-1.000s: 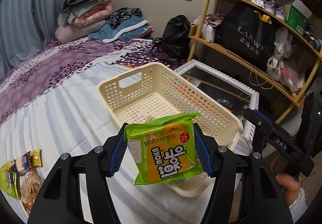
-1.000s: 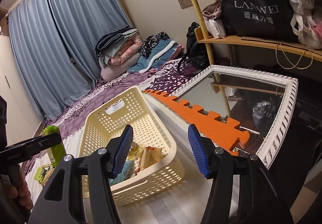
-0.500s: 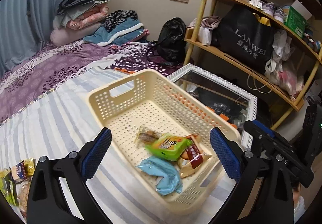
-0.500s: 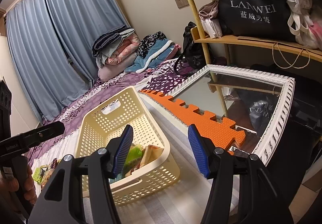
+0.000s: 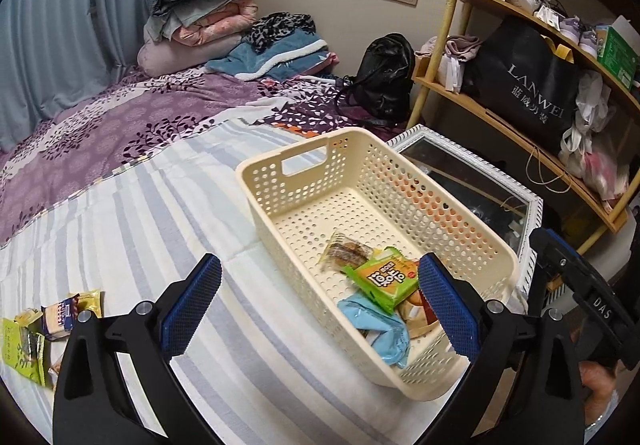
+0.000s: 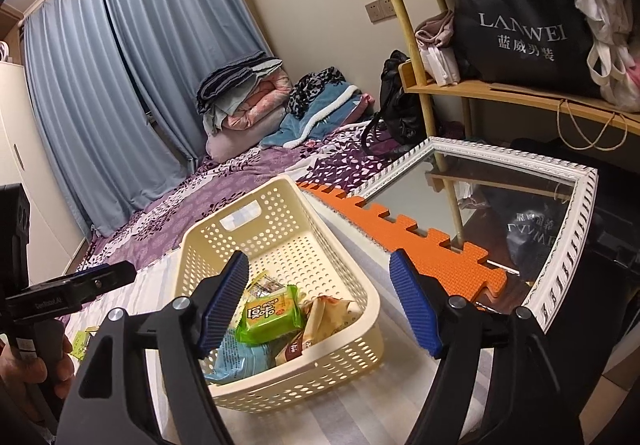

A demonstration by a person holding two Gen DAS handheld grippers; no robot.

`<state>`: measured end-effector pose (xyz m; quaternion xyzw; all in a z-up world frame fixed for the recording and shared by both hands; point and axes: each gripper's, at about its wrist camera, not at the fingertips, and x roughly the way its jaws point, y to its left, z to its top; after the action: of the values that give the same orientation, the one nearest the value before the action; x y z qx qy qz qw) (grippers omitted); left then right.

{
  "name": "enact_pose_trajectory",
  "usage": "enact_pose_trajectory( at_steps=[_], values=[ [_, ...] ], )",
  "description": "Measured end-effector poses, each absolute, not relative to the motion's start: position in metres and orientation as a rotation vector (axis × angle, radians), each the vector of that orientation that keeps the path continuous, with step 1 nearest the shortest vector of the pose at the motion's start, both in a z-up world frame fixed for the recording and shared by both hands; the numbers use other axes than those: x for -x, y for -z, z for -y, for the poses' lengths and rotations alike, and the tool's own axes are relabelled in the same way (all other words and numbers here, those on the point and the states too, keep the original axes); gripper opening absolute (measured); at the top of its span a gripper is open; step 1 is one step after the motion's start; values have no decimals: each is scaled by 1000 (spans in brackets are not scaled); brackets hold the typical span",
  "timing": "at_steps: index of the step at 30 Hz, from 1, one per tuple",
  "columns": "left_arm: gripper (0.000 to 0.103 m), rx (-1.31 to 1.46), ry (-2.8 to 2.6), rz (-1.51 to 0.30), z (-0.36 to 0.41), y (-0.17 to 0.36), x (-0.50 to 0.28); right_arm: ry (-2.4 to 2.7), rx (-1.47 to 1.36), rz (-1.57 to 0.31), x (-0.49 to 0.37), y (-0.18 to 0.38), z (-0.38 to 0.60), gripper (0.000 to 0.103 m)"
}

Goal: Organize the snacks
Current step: 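Move both grippers back from the basket to the snack pile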

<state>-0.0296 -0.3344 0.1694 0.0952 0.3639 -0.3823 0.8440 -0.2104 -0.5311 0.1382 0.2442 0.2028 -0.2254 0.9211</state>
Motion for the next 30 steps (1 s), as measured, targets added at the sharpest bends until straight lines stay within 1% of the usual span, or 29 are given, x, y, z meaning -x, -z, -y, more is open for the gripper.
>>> enact_pose_trajectory(
  at_steps=[4, 6, 10, 12, 15, 17, 30],
  values=[
    [100, -209, 793, -761, 326, -170, 30, 449, -491, -421, 206, -142, 525, 74],
    [100, -217, 787, -751, 322, -171, 32, 443, -485, -420, 204, -144, 521, 84],
    [100, -234, 775, -735, 313, -174, 35, 425, -472, -421, 199, -148, 513, 86],
    [100, -232, 765, -732, 307, -175, 36, 415, -469, -424, 197, -150, 509, 91],
    [100, -217, 757, -733, 297, -175, 35, 396, -465, -430, 192, -152, 503, 93],
    [100, -210, 750, -734, 290, -175, 35, 383, -463, -441, 189, -153, 500, 97],
    [100, -187, 632, -721, 244, -174, 30, 318, -419, -475, 168, -162, 467, 97]
  ],
)
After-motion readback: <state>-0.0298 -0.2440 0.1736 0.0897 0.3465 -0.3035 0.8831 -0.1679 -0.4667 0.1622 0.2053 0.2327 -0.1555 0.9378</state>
